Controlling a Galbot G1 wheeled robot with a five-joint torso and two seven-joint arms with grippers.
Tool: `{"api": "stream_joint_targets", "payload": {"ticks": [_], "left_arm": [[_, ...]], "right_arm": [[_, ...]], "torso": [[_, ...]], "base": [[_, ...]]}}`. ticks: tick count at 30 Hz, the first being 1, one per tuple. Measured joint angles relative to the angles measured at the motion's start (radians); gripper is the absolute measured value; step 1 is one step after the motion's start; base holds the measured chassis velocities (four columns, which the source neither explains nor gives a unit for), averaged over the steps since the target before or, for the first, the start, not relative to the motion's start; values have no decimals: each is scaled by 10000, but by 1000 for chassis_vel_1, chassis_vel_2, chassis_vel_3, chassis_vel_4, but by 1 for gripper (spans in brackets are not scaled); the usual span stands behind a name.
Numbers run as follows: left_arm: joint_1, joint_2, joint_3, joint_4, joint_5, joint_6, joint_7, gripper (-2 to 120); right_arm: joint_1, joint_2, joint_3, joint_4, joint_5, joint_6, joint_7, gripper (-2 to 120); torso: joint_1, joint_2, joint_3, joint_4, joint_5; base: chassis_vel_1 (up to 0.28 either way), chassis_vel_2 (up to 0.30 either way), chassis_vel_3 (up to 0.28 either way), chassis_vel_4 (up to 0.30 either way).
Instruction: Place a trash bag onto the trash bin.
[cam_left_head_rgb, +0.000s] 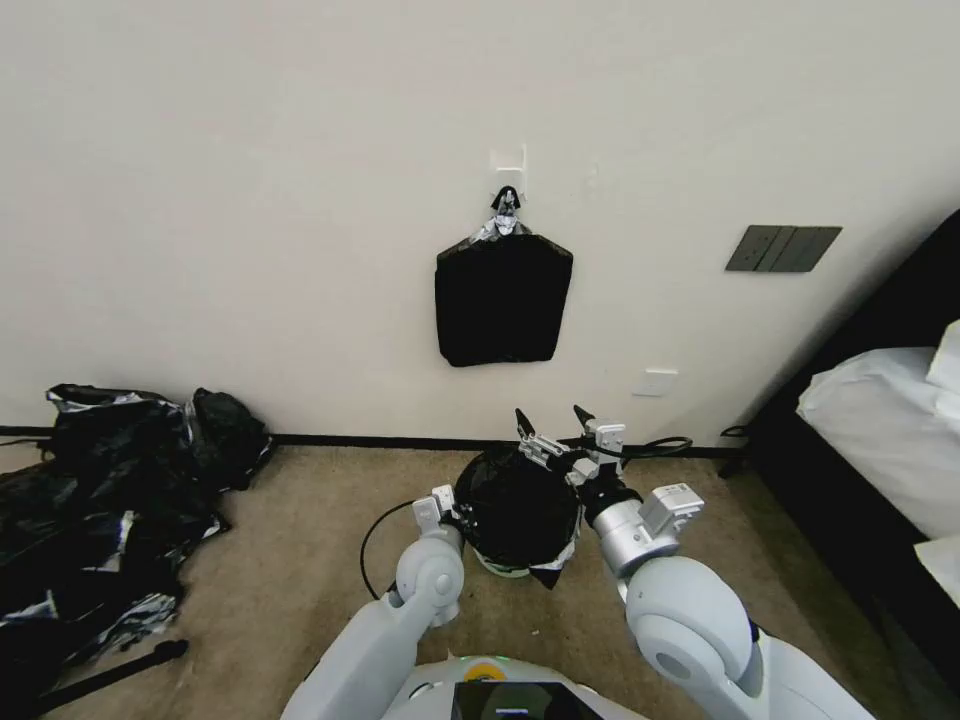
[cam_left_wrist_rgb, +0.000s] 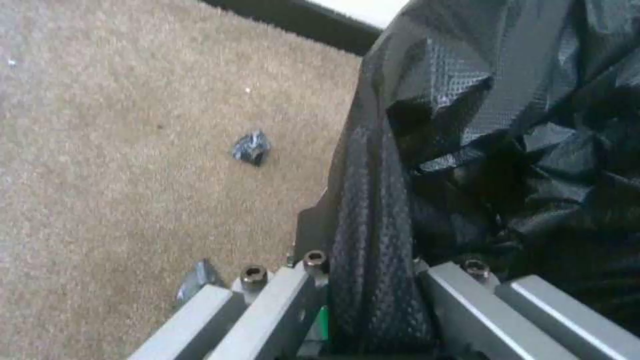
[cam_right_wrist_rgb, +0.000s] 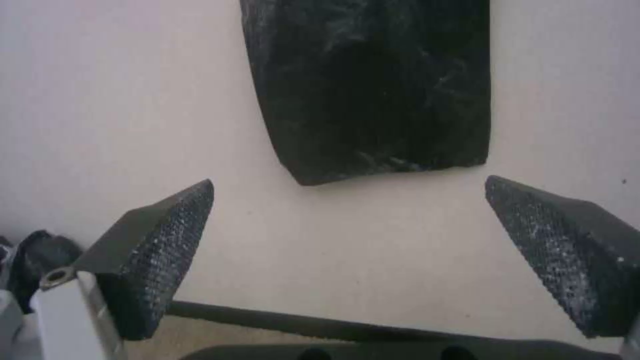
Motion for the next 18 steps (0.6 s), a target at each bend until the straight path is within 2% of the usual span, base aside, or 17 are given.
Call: {"api": "stream_joint_targets", "payload": {"ticks": [7,9,11,13,14,18], "left_arm": [[55,-67,24,226,137,6,129,3],[91,-77,28,252,201,4,168,14],[106,-76,32,244,227,8,169,17],[163,-76,64,157,290,31,168,27],[163,-76,64,157,290,31,168,27],[235,-22,89,-14,494,41,167,45]], "right_arm": [[95,23,-24,-13,60,-2,36,100],[145,4,-24,-16,93,-4,51,100],[163,-6,-24,-16,105,-4,54,100],[221,-22,-24,-18,156,-8,62,100],[221,-22,-24,-18,156,-8,62,100],[262,-26,-32,-22,277,-14,75,100]], "torso": [[-1,1,-2,2,2],[-1,2,-2,2,2],[-1,2,-2,2,2],[-1,1,0,0,-1],[-1,1,0,0,-1],[0,1,1,-4,-4]], "base": [[0,0,0,0],[0,0,0,0],[0,0,0,0],[0,0,0,0],[0,0,0,0],[0,0,0,0]]}}
